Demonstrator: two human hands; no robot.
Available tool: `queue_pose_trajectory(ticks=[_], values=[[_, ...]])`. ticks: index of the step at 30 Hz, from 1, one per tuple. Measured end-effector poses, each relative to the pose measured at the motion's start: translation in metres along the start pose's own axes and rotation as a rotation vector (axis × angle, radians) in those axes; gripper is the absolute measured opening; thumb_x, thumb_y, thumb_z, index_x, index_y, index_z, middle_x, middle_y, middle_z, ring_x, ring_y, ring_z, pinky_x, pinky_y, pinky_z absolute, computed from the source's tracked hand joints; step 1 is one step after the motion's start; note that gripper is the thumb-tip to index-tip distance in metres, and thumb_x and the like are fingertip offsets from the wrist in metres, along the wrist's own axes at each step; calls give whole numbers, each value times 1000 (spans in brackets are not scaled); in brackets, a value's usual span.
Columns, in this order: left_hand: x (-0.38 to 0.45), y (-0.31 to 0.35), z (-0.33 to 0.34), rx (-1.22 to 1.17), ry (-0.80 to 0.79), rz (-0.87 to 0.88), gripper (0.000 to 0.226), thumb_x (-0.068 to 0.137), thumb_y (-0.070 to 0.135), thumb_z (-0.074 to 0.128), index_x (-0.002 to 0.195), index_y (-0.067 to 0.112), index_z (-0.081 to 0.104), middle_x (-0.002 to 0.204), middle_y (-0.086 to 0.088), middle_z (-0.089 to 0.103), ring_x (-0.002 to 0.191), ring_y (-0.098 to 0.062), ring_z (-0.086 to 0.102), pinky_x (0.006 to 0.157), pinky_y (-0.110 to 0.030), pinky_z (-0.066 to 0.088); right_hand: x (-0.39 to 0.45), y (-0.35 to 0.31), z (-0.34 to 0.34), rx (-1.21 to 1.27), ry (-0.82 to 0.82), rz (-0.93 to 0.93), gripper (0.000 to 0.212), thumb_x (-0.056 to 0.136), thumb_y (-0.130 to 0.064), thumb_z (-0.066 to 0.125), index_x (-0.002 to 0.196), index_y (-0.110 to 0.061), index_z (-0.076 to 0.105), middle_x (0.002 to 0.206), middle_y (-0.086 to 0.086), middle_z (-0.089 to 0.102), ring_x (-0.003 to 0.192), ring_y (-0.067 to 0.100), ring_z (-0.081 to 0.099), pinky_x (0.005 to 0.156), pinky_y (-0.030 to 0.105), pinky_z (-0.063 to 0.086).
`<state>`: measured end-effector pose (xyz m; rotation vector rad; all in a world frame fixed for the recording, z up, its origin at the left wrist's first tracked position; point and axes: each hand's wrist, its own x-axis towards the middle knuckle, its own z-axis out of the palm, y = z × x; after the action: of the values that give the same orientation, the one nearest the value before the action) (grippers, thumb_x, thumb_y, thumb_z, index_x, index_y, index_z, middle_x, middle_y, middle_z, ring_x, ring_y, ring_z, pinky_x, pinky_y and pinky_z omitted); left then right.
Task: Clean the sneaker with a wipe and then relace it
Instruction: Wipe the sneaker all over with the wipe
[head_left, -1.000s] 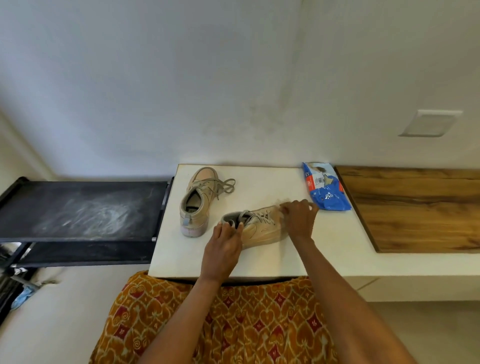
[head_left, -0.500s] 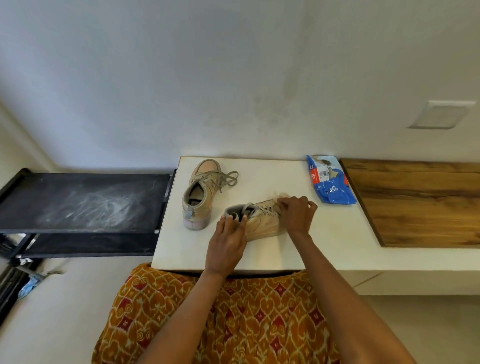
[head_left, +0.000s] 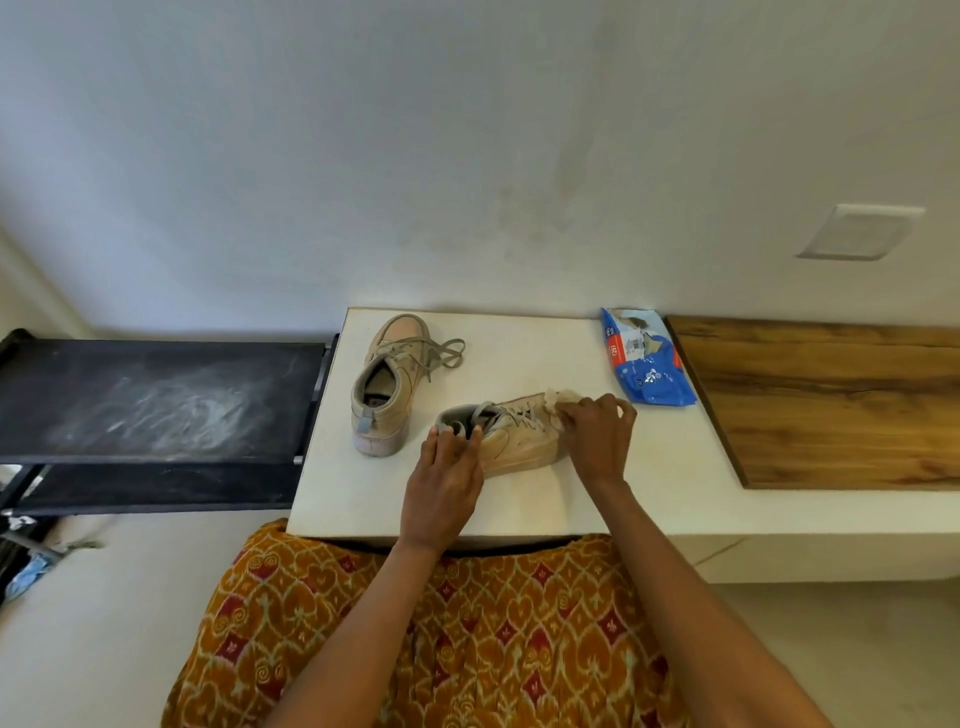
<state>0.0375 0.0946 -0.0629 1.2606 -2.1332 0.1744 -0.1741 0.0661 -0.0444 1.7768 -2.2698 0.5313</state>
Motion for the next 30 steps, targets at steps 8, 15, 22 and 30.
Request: queue_pose_trajectory(ticks=[8,15,22,30], values=[[4,6,-3,70,58,19,41,88,22,42,114,0,65,95,-19,62,99,-30,42,80,-38,55,26,-16,1,69,-134,187,20,92,-14,53,98,-19,72,96,4,69,101,25,53,92,38,29],[2,3,5,59,42,-5,38,90,20,45,119,1,61,106,-20,55,102,-31,45,83,-39,52,-6,12,-3,8,-70,22,15,88,-16,61,95,-20,74,87,4,72,92,28,57,89,41,31],[10,5,2,58,4,-25,37,79,6,68,116,8,64,98,-14,60,85,-29,53,72,-33,53,22,13,-9,-65,-190,274,23,94,-12,49,109,-13,67,100,9,67,104,29,54,88,39,40],[19,0,4,110,-51,-12,26,85,5,59,109,13,65,91,-9,59,74,-24,48,66,-31,45,1,13,-13,-23,-263,-21,25,94,-30,50,109,-22,69,103,4,69,101,24,54,82,37,36]])
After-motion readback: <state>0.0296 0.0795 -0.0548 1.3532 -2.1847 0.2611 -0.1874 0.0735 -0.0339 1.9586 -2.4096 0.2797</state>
